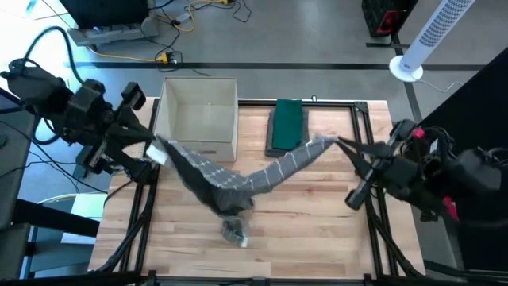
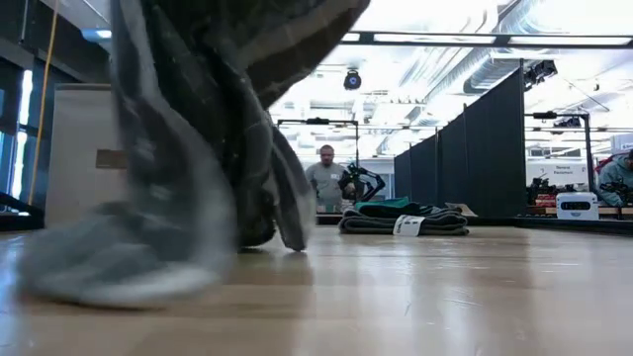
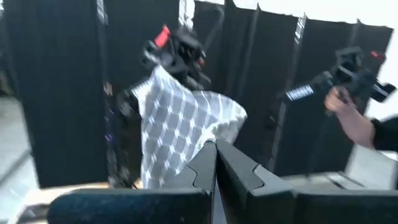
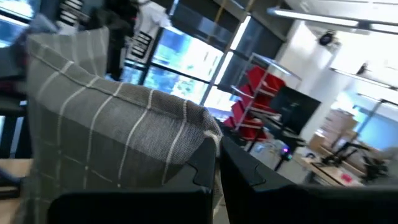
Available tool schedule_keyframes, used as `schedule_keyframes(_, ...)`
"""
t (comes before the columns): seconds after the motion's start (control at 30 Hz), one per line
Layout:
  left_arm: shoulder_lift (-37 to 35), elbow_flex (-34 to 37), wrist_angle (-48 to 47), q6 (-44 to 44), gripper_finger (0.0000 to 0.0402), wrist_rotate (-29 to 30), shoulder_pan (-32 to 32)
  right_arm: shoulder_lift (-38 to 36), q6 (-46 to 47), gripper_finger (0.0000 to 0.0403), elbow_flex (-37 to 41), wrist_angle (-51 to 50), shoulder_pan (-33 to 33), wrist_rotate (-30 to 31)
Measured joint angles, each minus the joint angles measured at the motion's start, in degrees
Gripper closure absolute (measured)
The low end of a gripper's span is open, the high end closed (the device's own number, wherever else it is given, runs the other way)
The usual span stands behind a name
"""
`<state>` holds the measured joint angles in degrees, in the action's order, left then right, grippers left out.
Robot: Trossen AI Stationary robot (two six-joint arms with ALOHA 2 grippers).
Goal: Fold towel
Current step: Fold the gray patterned towel
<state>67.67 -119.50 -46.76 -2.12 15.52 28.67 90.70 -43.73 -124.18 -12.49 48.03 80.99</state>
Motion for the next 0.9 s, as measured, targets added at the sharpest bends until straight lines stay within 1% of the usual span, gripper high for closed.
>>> schedule_keyframes(0.1, 0.04, 0.0, 4.85, 1.91, 0.0402, 1.78, -0.02, 0.0, -6.0, 0.0403, 0.0, 5.28, -1.24, -0.19)
schedule_keyframes(0.2, -0.15, -0.01, 7.97, 2.37, 0.0402, 0.74, -0.02, 0.0, -11.76, 0.0403, 0.0, 11.17, -1.29, -1.31)
schedule_keyframes(0.27, -0.25, -0.02, 8.19, 1.86, 0.0402, -0.91, -0.02, 0.0, -14.14, 0.0403, 0.0, 14.26, -1.03, -2.96)
schedule_keyframes(0.4, 0.02, -0.02, 8.09, -1.11, 0.0402, -4.58, 0.02, -0.02, -15.23, 0.0403, 0.0, 16.75, 0.87, -7.16)
schedule_keyframes(0.57, 0.99, 0.0, 7.54, -2.74, 0.0402, -9.65, 1.15, -0.02, -11.64, 0.0403, 0.0, 16.36, 4.25, -10.84)
schedule_keyframes(0.67, 1.94, 0.0, 7.56, -1.05, 0.0402, -12.31, 2.89, -0.04, -9.47, 0.0403, 0.0, 15.78, 6.62, -17.08)
schedule_keyframes(0.77, 2.93, 0.04, 8.4, 3.25, 0.0402, -12.97, 4.79, -0.04, -9.07, 0.0403, 0.02, 16.13, 8.5, -25.07)
schedule_keyframes(0.9, 4.47, 0.07, 14.59, 8.66, 0.0402, -12.95, 7.16, -0.04, -9.3, 0.0403, 0.02, 16.63, 9.95, -32.85)
